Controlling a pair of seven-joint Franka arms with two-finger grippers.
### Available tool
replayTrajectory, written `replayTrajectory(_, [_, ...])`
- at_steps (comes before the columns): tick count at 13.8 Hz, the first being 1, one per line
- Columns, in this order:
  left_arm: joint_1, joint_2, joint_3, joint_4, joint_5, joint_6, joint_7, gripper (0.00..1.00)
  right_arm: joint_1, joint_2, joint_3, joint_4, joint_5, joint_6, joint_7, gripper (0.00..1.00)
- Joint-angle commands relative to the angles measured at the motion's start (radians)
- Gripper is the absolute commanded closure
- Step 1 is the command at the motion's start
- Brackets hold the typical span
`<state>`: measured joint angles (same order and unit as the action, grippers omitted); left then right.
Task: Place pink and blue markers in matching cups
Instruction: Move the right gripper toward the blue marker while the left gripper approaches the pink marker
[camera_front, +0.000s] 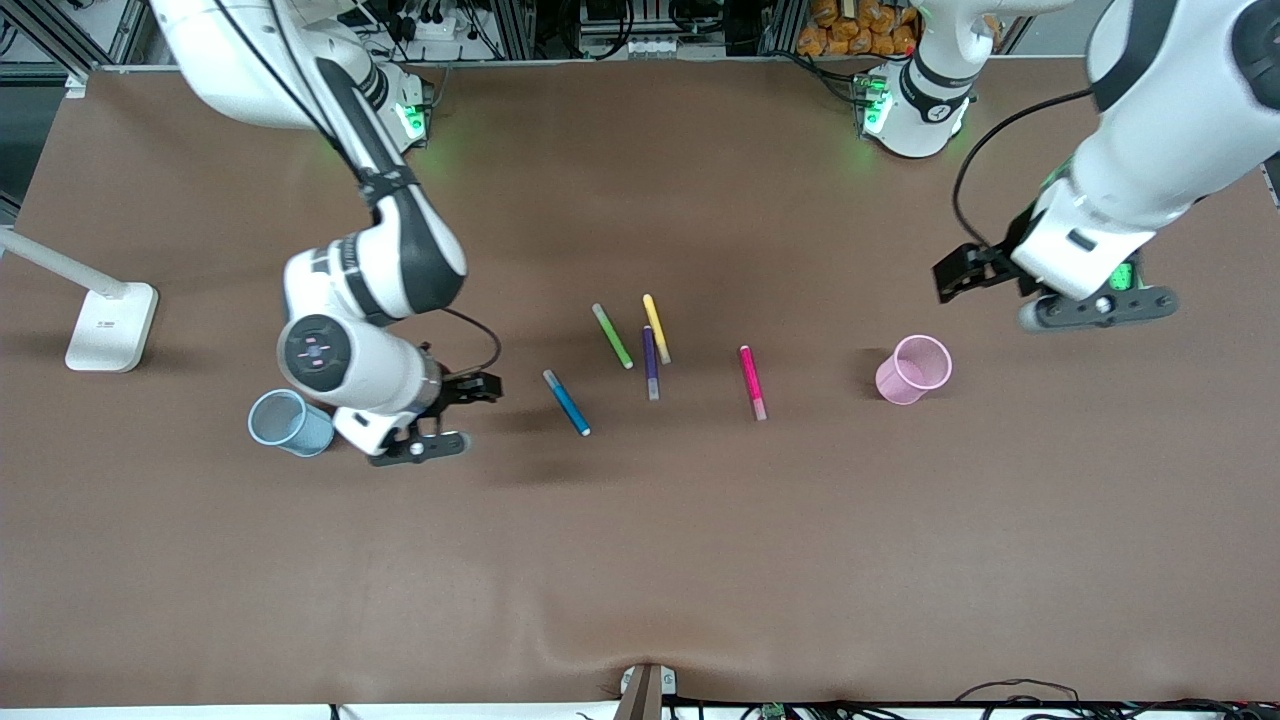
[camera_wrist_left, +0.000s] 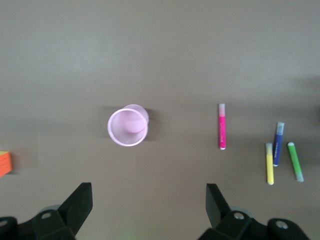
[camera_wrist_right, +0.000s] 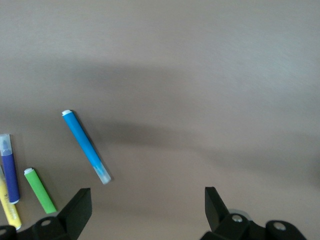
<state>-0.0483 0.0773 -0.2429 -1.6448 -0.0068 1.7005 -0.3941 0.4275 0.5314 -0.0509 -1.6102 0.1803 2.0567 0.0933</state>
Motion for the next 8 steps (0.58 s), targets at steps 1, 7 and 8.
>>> replayTrajectory(1, [-0.001,0.062,-0.044,0.022,-0.007,0.048,-0.107,0.0,0.039,-0.001,-0.01,-0.089,0.014,0.124,-0.115,0.02])
replayTrajectory(7, [-0.116,0.225,-0.053,0.022,0.002,0.183,-0.268,0.0,0.135,0.028,-0.012,-0.159,0.013,0.247,-0.112,0.41])
replayTrajectory(8, [-0.126,0.245,-0.052,0.02,0.007,0.188,-0.278,0.0,0.143,0.039,-0.012,-0.16,0.013,0.264,-0.113,0.41])
